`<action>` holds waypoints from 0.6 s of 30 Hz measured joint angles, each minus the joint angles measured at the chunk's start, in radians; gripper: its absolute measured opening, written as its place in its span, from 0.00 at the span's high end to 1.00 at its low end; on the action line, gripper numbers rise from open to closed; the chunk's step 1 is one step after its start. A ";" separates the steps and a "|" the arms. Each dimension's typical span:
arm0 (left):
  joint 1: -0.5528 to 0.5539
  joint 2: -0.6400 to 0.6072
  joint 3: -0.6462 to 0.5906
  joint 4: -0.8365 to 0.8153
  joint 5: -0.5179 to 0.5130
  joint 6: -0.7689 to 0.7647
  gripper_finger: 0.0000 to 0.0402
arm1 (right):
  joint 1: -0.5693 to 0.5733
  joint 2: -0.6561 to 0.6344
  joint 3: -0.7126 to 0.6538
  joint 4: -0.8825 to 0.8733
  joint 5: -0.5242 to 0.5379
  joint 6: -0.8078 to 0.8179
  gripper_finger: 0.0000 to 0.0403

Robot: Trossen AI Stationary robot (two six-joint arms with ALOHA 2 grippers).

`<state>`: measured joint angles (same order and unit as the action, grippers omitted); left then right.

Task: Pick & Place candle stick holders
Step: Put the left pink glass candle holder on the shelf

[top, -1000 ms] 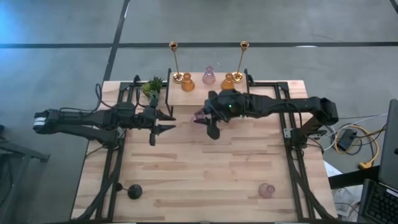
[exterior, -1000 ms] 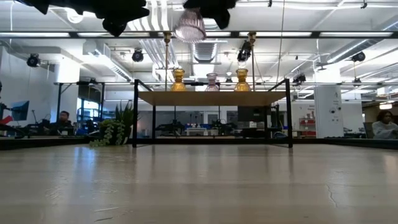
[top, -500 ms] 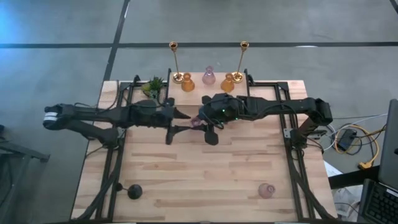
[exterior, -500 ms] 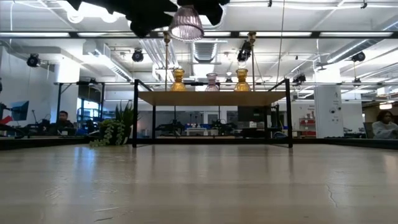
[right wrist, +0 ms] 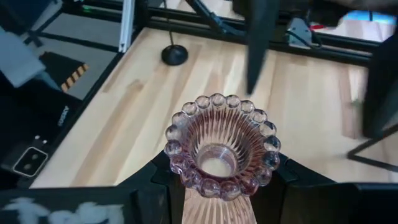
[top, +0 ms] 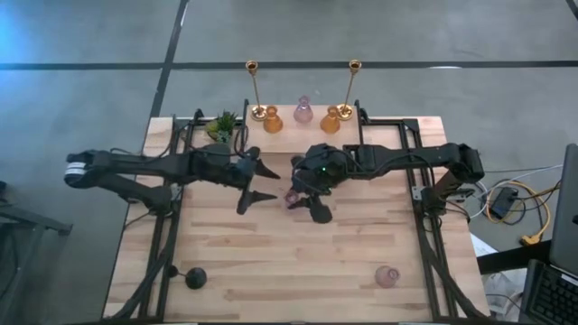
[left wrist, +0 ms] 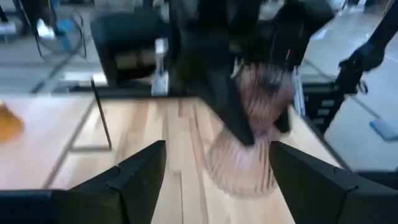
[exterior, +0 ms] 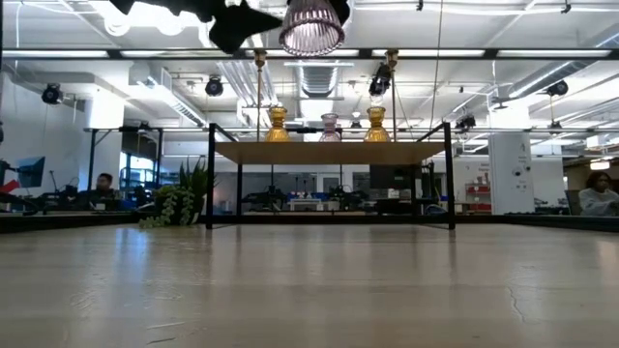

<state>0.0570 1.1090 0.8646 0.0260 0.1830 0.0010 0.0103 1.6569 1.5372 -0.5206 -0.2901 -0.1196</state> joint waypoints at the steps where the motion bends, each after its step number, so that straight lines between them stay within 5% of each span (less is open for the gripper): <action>1: 0.000 -0.008 0.000 0.012 0.000 0.002 0.28 | 0.000 0.000 -0.001 0.000 0.000 0.001 0.71; 14: -0.008 -0.053 0.001 -0.002 -0.010 0.078 0.29 | -0.010 0.001 -0.003 0.002 0.009 -0.008 0.71; 18: -0.008 -0.062 0.001 -0.031 -0.159 0.068 0.29 | -0.010 0.001 -0.004 0.028 0.200 0.043 0.71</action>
<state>0.0486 1.0466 0.8654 -0.0046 0.0244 0.0693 0.0002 1.6577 1.5337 -0.4924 -0.0898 -0.0770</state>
